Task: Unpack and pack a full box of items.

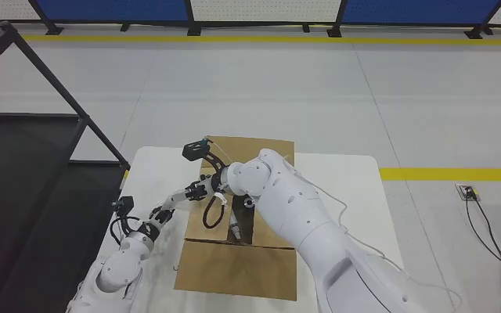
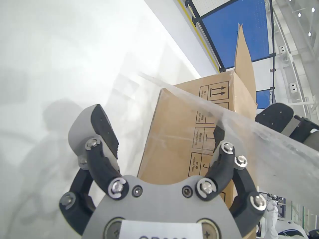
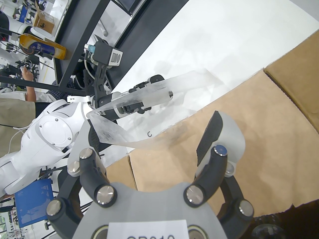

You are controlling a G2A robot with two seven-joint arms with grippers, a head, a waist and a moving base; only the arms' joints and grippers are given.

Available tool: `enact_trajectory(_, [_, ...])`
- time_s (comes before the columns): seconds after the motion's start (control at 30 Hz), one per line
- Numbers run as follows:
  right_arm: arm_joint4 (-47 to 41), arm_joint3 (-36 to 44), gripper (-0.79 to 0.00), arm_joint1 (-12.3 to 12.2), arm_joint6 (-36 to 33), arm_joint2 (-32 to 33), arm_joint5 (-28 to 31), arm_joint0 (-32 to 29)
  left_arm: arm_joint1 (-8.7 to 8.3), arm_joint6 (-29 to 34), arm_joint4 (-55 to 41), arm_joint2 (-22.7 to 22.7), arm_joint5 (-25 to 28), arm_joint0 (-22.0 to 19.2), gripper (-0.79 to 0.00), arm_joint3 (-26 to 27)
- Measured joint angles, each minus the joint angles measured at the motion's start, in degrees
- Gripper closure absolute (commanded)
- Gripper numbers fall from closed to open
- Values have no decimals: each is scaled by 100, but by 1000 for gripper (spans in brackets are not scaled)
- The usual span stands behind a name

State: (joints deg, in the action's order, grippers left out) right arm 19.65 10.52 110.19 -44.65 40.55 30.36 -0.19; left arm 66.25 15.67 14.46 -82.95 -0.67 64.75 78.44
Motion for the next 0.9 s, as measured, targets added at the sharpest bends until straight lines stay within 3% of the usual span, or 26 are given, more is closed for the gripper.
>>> enact_trajectory(0.33, [29, 3, -785, -14, 24, 65, -53, 7, 27, -317, -419, -235, -33, 71, -785, -71])
enact_trajectory(0.67, [98, 9, -785, -6, 13, 96, -96, 1, 56, -18, -1075, -325, 25, 91, -785, -46])
enact_trajectory(0.9, [125, 11, -785, -5, 10, 127, -82, -2, -6, 460, -104, -100, 414, 178, -785, 69])
